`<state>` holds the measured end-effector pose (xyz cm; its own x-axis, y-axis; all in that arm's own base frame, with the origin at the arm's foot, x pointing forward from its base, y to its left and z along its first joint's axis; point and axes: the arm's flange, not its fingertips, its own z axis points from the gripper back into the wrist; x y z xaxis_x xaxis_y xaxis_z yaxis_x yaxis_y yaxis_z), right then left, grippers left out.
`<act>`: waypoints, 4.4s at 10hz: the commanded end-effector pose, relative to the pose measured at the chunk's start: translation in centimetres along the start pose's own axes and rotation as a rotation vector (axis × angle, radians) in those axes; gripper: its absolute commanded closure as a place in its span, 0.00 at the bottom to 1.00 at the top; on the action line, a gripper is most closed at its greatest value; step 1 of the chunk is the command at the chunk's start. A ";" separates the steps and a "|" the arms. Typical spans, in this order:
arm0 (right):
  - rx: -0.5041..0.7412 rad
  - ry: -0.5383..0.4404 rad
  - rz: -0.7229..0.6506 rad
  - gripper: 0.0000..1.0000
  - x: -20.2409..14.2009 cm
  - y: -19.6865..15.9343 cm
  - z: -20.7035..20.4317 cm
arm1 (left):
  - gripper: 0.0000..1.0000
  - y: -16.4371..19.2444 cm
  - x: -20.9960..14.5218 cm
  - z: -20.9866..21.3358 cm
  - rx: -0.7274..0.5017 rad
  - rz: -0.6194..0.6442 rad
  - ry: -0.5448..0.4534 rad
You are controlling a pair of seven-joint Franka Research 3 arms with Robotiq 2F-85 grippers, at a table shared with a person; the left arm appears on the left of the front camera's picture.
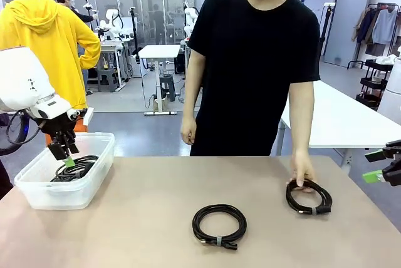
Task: Organize and store the cables.
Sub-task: Place the Power Cable into the Organizing box, then place the USB Extension Cable into the Organizing box.
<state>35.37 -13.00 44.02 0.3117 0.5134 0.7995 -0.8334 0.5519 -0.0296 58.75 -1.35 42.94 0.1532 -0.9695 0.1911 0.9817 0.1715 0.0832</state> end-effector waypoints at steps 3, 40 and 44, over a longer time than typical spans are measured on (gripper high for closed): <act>-0.002 -0.018 -0.005 0.00 0.1 -0.1 -0.1 | 0.13 0.0 0.0 0.0 0.000 0.000 0.000; 0.172 -0.115 -0.008 0.00 -3.8 0.6 7.6 | 0.13 -25.5 13.9 4.3 0.074 -0.032 -0.335; 0.198 -0.157 -0.045 0.00 -6.9 1.6 9.5 | 0.13 -26.4 27.4 -3.7 0.005 -0.105 -0.199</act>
<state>27.23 -21.81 44.89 0.2929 0.3697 0.8818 -0.8920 0.4378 0.1128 34.29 -30.36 42.76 0.0126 -0.9136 0.4064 0.9907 0.0665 0.1187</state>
